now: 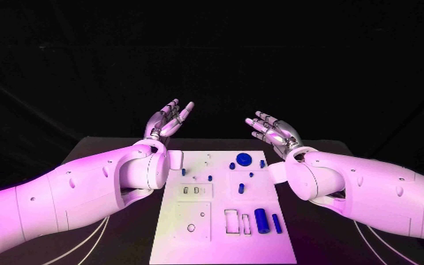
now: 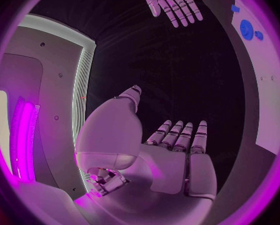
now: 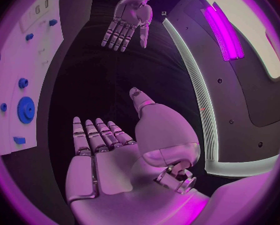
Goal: Assemble the parts on the task board
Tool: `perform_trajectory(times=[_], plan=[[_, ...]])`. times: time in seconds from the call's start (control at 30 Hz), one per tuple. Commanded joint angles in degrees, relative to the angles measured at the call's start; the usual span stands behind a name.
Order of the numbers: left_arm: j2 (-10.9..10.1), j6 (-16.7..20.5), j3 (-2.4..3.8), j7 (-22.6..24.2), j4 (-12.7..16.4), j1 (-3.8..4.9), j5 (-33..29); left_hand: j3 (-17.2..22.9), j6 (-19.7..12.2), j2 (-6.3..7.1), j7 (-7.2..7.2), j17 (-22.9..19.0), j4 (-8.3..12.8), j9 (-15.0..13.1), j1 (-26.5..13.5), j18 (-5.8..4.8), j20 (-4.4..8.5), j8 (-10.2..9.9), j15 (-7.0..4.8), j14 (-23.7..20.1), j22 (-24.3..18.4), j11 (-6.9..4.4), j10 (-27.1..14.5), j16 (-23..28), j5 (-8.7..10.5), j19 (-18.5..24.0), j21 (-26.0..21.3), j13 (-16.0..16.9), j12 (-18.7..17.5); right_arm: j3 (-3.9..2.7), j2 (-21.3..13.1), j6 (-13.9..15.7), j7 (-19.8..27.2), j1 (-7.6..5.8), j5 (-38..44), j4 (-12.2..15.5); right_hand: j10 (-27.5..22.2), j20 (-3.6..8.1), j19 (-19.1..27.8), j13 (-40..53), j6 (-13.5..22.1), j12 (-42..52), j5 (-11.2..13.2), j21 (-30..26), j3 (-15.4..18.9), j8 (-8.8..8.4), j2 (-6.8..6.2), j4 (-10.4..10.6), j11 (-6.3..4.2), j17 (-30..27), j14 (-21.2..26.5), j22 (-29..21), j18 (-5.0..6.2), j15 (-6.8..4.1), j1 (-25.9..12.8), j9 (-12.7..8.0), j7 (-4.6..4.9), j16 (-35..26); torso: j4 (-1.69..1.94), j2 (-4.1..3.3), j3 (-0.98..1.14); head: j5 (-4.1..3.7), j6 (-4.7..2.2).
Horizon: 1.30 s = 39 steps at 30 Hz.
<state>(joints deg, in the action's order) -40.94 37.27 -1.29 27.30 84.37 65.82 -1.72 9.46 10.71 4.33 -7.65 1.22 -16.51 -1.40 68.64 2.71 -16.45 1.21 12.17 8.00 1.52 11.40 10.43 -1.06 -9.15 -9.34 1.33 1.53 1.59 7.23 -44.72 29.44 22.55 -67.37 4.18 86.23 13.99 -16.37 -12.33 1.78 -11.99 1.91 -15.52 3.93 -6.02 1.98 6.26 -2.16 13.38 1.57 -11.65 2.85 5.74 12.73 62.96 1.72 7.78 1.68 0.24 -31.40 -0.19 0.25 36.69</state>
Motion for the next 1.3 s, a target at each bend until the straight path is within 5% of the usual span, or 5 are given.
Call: perform_trajectory(times=[0.03, 0.2, 0.33, 0.67, 1.3], plan=[[0.1, -2.5, 0.05, -0.1, 0.0, 0.07, -0.2, -0.1, 1.8, -0.57, -6.79, 0.3, -0.3, -0.3, 1.9, 0.76, -0.54, 0.5, 0.87, 2.2, 0.2, 1.41, 2.4, -0.5, -0.37, -0.5, 0.5, 0.3, 0.8, 0.50, 0.0, -9.4, -3.9, -0.68, 4.2, -0.4, 13.7, -0.36, -8.9, 1.1, -12.1, 2.1, -0.2, 4.5, -1.2, 2.44, -0.24, -5.0, 0.76, 1.2, -14.2, 2.3, 0.75, 0.61, 7.0, 1.3, 7.89, 2.5, 0.01, 0.00, -0.01, 0.00, 0.01], [0.1, -2.5, 0.05, -0.1, 0.0, 0.07, -0.2, 0.1, 7.9, -1.61, -7.89, 1.2, -0.1, -0.9, 3.9, 0.83, -0.60, 1.6, 2.00, 11.1, 1.1, 3.03, 10.8, -2.2, -0.27, -5.8, 2.3, 1.1, 2.8, 0.92, 0.0, -10.7, -4.5, -1.11, 4.7, -0.7, 29.4, -0.29, -16.7, 1.9, -23.9, 4.5, -0.2, 8.2, -2.1, 4.66, -0.52, -7.6, -0.06, 2.1, -29.7, 3.9, 2.23, -0.35, 9.6, 2.2, 7.29, 5.2, 0.01, 0.00, -0.01, 0.00, 0.01], [-3.3, -3.9, 0.03, 0.8, 0.3, 0.14, -0.1, 0.2, 19.3, -2.38, -8.29, 2.3, 0.3, -2.1, 6.2, 1.71, -0.38, 4.0, 1.10, 25.1, 2.6, 3.13, 24.8, -4.9, -0.17, -16.2, 5.7, 2.0, 6.0, 0.83, -0.4, -2.4, 0.5, -2.02, 15.9, -3.0, 38.4, -0.19, -26.4, 1.8, -35.9, 5.2, -0.7, 12.9, -4.0, 6.10, -0.86, -9.5, -1.87, 2.3, -40.7, 5.7, 4.64, -2.60, 10.8, 2.5, 6.21, 7.0, -0.60, -0.70, -0.08, -0.15, 0.52], [-7.1, -6.9, 0.03, 1.2, 3.9, 0.45, -0.3, -0.4, 38.0, -2.88, -6.31, 3.4, 1.5, -2.8, 10.8, 6.78, -0.22, 6.2, -2.69, 46.2, 3.9, 0.11, 41.0, -8.0, -0.13, -32.7, 11.5, 2.4, 7.0, 0.72, -0.7, -2.7, -4.0, -3.23, 29.0, -4.0, 48.1, 3.29, -35.3, 1.8, -44.5, 3.0, 0.2, 17.9, -9.6, 4.40, -3.02, -12.2, -4.52, 2.6, -54.6, 7.2, 4.90, -6.43, 9.2, 2.1, 4.65, 7.1, -1.04, -2.06, 0.02, 0.09, 0.32], [-12.7, -11.6, 0.40, 0.3, 14.0, 1.96, -1.4, -0.8, 42.2, -2.28, -5.07, 4.5, 2.5, -2.5, 13.0, 7.89, 0.17, 6.0, -4.42, 52.3, 3.7, -1.41, 46.9, -7.6, -0.13, -37.5, 13.2, 2.4, 6.1, 0.21, 0.8, -12.4, -22.9, -6.72, 75.8, -4.9, 55.4, 10.87, -52.1, 3.7, -50.1, 2.3, -2.7, 37.9, -7.3, 3.19, -8.44, -12.5, -8.70, 23.1, -74.6, 18.9, 4.55, -13.25, 6.9, 2.5, 0.97, 34.4, -0.67, -6.94, -0.10, -0.08, -0.26]])
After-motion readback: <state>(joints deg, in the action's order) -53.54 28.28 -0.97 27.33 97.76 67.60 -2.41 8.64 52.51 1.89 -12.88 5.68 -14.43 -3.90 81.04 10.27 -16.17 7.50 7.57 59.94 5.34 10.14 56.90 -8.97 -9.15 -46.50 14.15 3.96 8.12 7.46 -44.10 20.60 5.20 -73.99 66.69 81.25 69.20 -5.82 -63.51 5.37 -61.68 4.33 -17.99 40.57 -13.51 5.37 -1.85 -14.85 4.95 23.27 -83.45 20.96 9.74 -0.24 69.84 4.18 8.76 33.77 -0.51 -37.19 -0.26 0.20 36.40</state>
